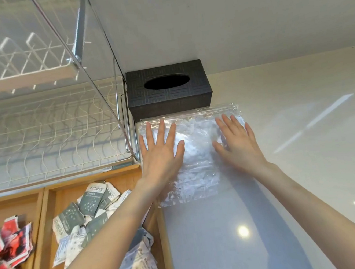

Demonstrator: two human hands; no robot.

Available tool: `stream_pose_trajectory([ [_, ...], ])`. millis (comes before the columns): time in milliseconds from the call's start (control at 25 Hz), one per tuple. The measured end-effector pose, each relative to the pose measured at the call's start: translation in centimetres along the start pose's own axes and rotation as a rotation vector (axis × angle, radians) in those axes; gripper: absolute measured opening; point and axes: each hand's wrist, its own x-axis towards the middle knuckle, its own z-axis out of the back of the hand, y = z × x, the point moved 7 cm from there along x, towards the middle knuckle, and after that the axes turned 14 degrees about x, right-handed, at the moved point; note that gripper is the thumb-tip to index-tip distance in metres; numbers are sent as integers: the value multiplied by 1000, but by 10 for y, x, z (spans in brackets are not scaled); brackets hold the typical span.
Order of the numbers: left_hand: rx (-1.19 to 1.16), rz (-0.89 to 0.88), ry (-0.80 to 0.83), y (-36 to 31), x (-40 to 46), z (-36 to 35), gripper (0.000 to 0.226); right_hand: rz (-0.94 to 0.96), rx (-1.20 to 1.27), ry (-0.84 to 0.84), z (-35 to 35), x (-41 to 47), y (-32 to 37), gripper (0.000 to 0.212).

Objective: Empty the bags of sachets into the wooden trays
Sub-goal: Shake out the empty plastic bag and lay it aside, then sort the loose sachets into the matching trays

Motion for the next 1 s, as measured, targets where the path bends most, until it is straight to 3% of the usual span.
stream_pose_trajectory([
  [520, -14, -29, -127, 36, -129, 43, 67, 139, 69, 38, -1, -109, 97, 65],
  [680, -29, -20, -122, 59, -184, 41, 62, 181, 108, 56, -19, -154, 122, 65],
  [880, -63, 7, -160, 88, -247, 32, 74, 267, 163, 107, -60, -210, 149, 71],
  [1000, -106, 3, -157, 94, -281, 19, 69, 348, 248, 96, -76, -243, 158, 59],
])
